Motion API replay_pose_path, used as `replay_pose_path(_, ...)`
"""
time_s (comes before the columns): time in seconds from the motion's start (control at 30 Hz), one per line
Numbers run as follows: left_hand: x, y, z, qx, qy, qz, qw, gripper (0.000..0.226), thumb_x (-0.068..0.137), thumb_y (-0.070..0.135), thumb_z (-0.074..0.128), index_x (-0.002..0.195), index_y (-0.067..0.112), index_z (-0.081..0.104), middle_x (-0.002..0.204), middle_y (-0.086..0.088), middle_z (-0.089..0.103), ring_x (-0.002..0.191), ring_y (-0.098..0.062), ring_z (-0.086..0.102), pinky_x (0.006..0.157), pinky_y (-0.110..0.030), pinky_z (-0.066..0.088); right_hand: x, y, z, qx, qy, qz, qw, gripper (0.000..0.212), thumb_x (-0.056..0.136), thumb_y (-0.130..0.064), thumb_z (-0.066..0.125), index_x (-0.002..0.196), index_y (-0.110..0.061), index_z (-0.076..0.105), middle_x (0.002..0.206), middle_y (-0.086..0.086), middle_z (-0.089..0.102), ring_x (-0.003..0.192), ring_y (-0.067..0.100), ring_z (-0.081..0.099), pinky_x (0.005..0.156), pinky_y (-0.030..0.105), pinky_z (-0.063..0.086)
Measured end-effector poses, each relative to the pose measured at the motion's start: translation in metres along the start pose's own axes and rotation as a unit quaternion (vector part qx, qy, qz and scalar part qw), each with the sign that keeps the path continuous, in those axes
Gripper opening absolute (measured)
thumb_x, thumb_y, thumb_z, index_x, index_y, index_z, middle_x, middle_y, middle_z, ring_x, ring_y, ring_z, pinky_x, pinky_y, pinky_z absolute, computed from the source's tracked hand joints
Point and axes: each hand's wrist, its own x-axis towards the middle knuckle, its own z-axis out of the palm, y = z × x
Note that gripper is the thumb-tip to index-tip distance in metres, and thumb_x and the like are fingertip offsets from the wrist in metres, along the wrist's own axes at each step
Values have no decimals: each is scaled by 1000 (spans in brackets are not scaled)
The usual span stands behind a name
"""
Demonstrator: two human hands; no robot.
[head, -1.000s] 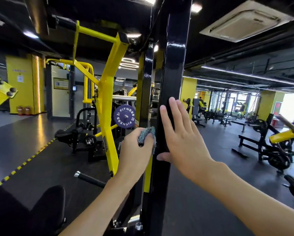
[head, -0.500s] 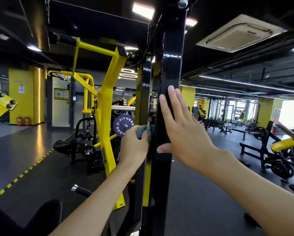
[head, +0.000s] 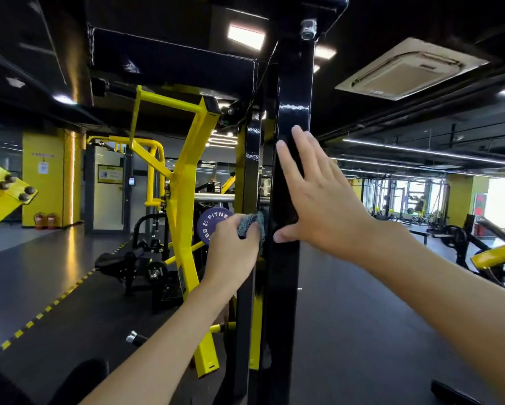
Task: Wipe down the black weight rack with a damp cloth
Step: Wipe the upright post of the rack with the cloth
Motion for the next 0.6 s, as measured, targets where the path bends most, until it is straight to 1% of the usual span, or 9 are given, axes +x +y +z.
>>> replay_pose_path(0.07, 7, 5, 0, -2, 16, 19, 1000, 16, 101, 22, 54, 94, 15, 66, 70, 11, 56, 62, 0, 55, 50, -10, 36, 2, 4, 2, 19, -20, -4, 1000, 138, 67, -61, 78, 155, -11, -17, 160, 13, -29, 148, 27, -25, 121, 41, 8)
replay_pose_path(0.13, 17, 8, 3, -9, 31, 24, 999, 17, 101, 23, 53, 95, 15, 66, 75, 7, 61, 68, -4, 58, 54, -14, 38, 0, 4, 4, 32, -21, -8, 999, 136, 69, -59, 77, 154, -12, -18, 159, 11, -31, 147, 25, -27, 121, 40, 13)
replay_pose_path(0.23, 28, 8, 7, -6, 27, -10, 1000, 18, 102, 23, 52, 98, 15, 67, 83, -2, 66, 72, -14, 61, 57, -27, 46, -1, 3, 4, 35, -12, -8, 999, 136, 69, -60, 78, 155, -12, -15, 160, 11, -29, 148, 26, -25, 120, 43, 20)
replay_pose_path(0.3, 32, 13, 5, -18, 33, 8, 999, 17, 101, 24, 53, 97, 17, 68, 78, 3, 65, 67, -9, 59, 57, -32, 53, 4, 4, 1, 15, -6, -10, 1000, 136, 65, -62, 79, 157, -11, -7, 163, 14, -18, 150, 29, -16, 120, 44, 18)
replay_pose_path(0.37, 36, 20, 3, -26, 43, 40, 998, 16, 101, 25, 54, 96, 19, 67, 70, 10, 59, 62, -2, 55, 54, -21, 45, 10, 7, -2, -5, 23, -2, 1000, 136, 57, -65, 82, 157, -8, 9, 162, 17, 4, 151, 33, 2, 120, 45, 21)
replay_pose_path(0.4, 38, 21, 3, -20, 40, 38, 998, 16, 101, 25, 53, 96, 19, 66, 70, 11, 57, 62, -2, 53, 53, -17, 40, 12, 8, -3, -7, 34, 2, 999, 137, 54, -67, 83, 156, -7, 13, 160, 18, 11, 150, 34, 8, 120, 44, 22)
replay_pose_path(0.43, 40, 19, 3, -12, 34, 24, 999, 16, 101, 25, 53, 94, 18, 66, 70, 10, 57, 63, -5, 53, 54, -20, 38, 13, 10, -3, -8, 37, 3, 999, 138, 53, -67, 82, 156, -6, 14, 160, 18, 13, 150, 34, 10, 120, 44, 20)
replay_pose_path(0.53, 45, 21, 4, -7, 28, 3, 1000, 18, 100, 22, 54, 87, 18, 66, 69, 6, 60, 63, -15, 57, 56, -36, 49, 9, 14, 5, 3, 34, -3, 999, 135, 59, -67, 79, 157, -8, 7, 163, 16, 3, 151, 31, 2, 118, 38, 9)
replay_pose_path(0.6, 52, 29, 3, -26, 44, 20, 998, 17, 101, 23, 54, 93, 18, 68, 79, 2, 67, 73, -16, 64, 64, -38, 54, 8, 15, 8, 11, 32, -5, 999, 134, 63, -67, 77, 158, -10, 2, 164, 13, -3, 152, 28, -3, 116, 37, 8)
